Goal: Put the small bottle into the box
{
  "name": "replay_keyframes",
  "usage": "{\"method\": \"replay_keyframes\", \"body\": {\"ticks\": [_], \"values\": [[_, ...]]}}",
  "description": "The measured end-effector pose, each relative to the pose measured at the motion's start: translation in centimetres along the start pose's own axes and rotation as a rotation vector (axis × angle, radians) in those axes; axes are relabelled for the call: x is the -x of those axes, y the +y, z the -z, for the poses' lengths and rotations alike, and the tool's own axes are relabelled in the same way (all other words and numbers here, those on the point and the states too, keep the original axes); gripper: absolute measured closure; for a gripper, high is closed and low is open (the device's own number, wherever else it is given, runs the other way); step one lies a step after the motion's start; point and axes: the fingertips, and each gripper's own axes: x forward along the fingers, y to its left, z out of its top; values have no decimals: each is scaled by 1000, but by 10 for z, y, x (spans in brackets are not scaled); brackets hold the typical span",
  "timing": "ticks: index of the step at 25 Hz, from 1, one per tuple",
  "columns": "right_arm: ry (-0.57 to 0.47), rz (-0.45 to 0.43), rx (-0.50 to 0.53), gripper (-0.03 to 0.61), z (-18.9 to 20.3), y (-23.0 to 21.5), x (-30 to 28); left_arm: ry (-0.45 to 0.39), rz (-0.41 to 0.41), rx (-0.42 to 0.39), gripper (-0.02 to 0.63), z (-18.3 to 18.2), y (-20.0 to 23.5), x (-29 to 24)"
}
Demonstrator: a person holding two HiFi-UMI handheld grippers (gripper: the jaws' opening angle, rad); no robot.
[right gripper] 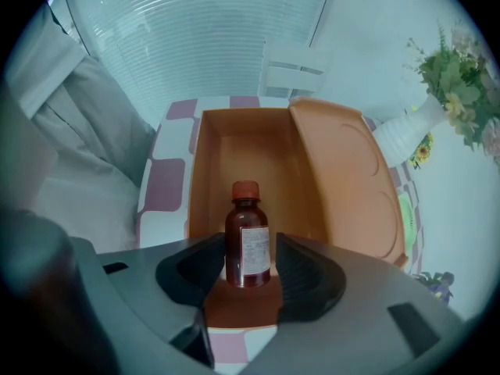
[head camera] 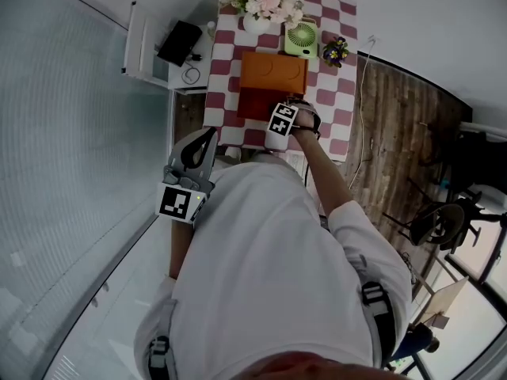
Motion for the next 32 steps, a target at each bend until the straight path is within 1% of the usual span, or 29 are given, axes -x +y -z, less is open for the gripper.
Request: {"method": "replay_keyframes", "body": {"ticks": [4, 8, 14, 20, 23, 27, 30, 32], "values": [[-7, 30, 10, 390, -5, -3, 5, -12, 8, -5, 612, -2, -2, 1], [-16, 30, 5, 405, -4, 2, 7, 0, 19, 0, 612, 3, -9, 1], [-28, 36, -28, 474, 2, 5, 13, 23, 47, 7, 612, 8, -22, -7], [-80, 35, -44, 514, 5, 11, 22, 56, 53, 9, 612, 15, -37, -16], [-125, 35, -68, 535, 6, 12, 29, 71, 58, 5, 612, 16, -44, -21], [-209, 29, -122, 574, 3, 12, 45, 87, 57, -1, 612, 16, -53, -26], [-276, 19, -159, 575, 0, 13, 58, 91, 59, -8, 612, 14, -61, -31], [-336, 10, -201, 575, -5, 13, 70, 90, 63, -13, 612, 14, -66, -33]]}}
